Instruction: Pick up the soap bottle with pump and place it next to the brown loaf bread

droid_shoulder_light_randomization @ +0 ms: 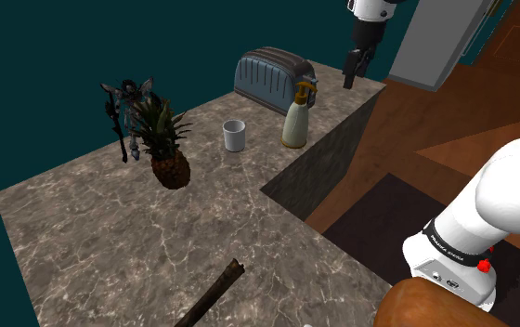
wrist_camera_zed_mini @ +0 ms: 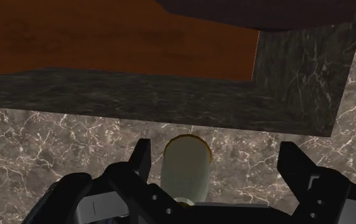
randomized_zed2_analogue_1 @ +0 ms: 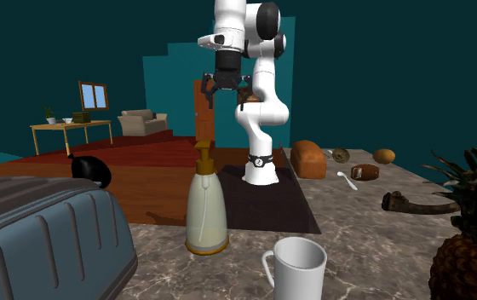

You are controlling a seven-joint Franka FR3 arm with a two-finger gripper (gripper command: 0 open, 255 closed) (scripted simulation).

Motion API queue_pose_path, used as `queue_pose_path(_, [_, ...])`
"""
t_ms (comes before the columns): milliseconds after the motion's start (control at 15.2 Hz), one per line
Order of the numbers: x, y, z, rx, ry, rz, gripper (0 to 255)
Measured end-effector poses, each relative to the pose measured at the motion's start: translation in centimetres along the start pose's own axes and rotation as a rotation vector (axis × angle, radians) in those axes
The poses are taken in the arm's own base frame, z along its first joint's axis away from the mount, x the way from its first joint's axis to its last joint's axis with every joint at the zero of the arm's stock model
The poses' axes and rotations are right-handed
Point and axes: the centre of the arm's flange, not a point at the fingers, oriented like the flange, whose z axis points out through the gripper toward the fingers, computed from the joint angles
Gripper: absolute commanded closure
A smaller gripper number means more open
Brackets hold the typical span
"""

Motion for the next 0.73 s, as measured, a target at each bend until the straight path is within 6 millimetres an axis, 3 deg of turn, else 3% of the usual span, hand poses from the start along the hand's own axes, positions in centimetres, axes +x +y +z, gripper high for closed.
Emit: queue_pose_path(726, [13.4, 2.7, 4.5, 0.012, 0.027, -0.052, 0])
